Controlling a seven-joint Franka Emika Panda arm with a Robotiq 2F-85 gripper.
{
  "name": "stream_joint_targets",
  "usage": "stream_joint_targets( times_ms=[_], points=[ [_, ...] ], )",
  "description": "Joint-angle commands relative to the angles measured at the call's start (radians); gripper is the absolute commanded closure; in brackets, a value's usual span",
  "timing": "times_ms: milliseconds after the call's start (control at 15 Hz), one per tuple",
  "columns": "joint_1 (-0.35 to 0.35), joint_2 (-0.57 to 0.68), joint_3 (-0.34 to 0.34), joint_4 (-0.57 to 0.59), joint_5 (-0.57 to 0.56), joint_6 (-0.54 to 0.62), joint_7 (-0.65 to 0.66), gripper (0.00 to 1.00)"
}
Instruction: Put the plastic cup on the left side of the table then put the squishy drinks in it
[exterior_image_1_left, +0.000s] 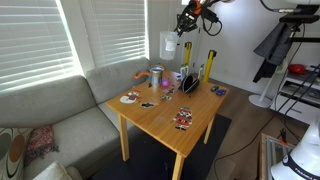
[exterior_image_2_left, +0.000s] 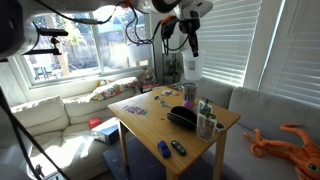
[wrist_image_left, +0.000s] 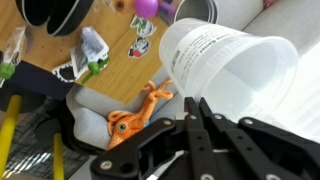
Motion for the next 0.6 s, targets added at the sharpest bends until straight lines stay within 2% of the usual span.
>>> stream_joint_targets(
  times_ms=[0, 267, 533],
  points=[
    [0.022, -0.209, 0.029, -0.224, 0.108, -0.079, -0.122, 0.99],
    [0.087, -0.322, 0.033, -0.359, 0.132, -0.232, -0.184, 0.99],
    [0.121, -0.377, 0.055, -0.483, 0.112, -0.277, -0.231, 0.99]
  ],
)
